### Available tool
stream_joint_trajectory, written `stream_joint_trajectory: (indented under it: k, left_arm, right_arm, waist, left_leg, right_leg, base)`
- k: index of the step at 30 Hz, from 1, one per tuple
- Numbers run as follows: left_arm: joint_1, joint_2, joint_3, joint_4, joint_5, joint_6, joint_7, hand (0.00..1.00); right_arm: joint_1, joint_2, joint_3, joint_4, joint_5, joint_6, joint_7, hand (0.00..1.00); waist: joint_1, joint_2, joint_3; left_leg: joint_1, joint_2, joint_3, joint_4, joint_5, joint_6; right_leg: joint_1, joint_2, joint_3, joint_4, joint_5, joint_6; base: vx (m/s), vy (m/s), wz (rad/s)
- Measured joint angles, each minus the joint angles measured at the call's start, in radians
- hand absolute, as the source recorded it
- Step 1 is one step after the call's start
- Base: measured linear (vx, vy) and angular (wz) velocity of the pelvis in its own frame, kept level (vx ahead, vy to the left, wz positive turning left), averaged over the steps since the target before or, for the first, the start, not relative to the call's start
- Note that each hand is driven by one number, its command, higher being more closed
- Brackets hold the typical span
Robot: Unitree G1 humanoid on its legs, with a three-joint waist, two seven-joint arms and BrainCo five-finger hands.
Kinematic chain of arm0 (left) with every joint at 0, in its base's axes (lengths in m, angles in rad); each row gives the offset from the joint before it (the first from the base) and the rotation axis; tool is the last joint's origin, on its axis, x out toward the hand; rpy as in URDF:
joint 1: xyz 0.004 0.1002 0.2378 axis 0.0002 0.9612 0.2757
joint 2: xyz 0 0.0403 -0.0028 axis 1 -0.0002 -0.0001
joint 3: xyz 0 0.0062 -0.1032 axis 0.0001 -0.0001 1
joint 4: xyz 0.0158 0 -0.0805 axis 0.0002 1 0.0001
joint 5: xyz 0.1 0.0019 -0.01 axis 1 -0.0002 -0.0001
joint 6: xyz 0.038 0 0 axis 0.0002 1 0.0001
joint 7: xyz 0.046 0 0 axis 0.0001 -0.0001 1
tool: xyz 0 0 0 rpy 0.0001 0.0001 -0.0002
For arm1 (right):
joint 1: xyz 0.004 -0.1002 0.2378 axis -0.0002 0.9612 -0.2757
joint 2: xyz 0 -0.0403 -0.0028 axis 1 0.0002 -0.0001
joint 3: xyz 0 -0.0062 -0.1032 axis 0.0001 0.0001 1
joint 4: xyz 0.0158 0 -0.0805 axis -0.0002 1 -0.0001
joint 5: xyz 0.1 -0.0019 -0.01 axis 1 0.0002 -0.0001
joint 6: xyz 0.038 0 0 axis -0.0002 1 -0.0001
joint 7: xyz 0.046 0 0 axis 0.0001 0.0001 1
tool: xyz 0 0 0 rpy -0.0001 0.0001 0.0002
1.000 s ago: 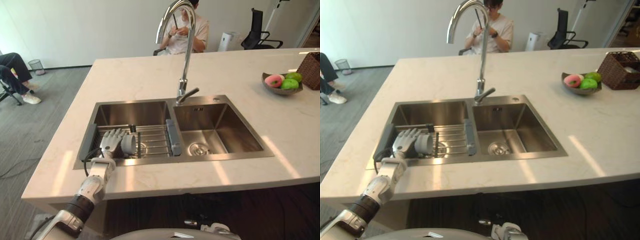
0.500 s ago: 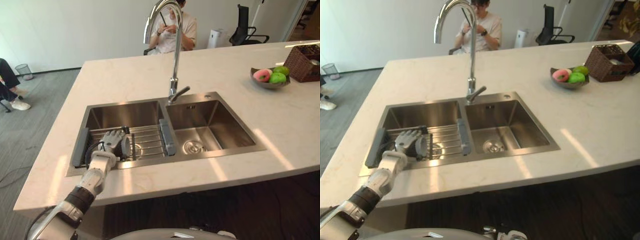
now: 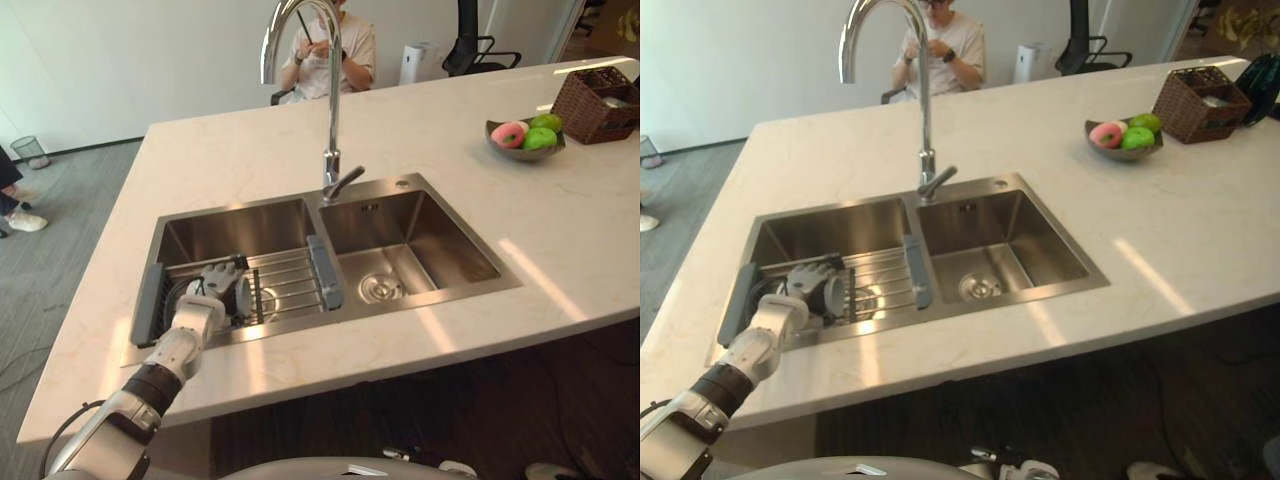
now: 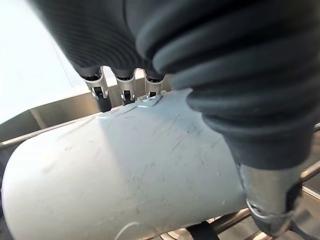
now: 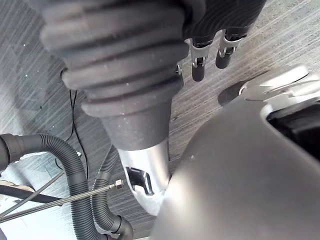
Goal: Walk over to the sink, pick up the cup, carry it to the dishwasher, place the cup inside the dishwasher, then close the dishwasher door
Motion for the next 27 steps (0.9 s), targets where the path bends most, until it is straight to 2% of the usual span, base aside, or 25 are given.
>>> stream_joint_trajectory:
  k: [4, 13, 27]
  left_arm:
    - [-0.006, 0.0, 0.004, 0.013, 0.0, 0.007, 0.001, 0.0]
    - [-0.017, 0.0, 0.012, 0.04, 0.0, 0.005, -0.007, 0.0]
    - [-0.024, 0.001, 0.044, 0.042, -0.026, -0.053, -0.106, 0.0]
  right_arm:
    - [0.002, -0.006, -0.004, 0.0, -0.002, 0.007, 0.006, 0.0]
    - [0.003, -0.006, -0.004, -0.006, -0.03, 0.016, 0.01, 0.0]
    - [0.013, -0.006, 0.001, -0.038, -0.031, 0.046, 0.012, 0.0]
  waist:
    - [-0.002, 0.009, 0.005]
    - [-0.002, 0.009, 0.005]
    - [0.0, 0.002, 0.004]
  left_leg:
    - [0.0, 0.0, -0.001, 0.0, 0.0, 0.0]
    - [0.0, -0.001, -0.008, 0.0, 0.001, 0.0]
    - [0.001, -0.003, -0.032, 0.0, 0.002, 0.001]
  right_leg:
    - [0.0, 0.0, -0.001, 0.001, 0.0, 0.0]
    - [0.001, -0.001, -0.008, 0.004, -0.002, 0.001]
    - [0.014, -0.004, -0.047, 0.002, -0.007, 0.003]
  base:
    - [-0.01, -0.008, 0.0]
    - [-0.01, -0.006, 0.01]
    - [-0.01, -0.018, 0.05]
